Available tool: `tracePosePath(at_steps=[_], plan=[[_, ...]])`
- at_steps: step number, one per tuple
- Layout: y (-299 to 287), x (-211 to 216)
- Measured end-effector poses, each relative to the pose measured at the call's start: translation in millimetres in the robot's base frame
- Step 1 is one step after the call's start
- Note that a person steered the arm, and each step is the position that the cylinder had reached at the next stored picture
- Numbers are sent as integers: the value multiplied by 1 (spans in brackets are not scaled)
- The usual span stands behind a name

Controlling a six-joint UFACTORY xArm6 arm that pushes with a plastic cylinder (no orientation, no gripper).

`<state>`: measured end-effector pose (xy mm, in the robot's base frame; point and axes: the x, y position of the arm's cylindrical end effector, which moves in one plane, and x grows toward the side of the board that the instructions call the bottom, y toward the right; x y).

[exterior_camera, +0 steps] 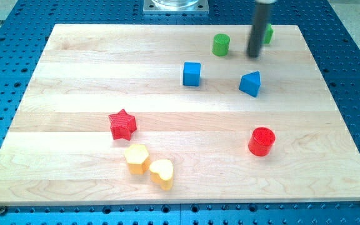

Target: Move the green star diagonally to the green circle

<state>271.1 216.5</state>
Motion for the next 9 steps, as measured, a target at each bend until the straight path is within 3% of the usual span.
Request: tracePosePath(at_steps=[1,4,5,6,7,9], plan=[[55,-55],[-122,-54],[-24,-74],[9,-40],[-71,-9],[-235,3]])
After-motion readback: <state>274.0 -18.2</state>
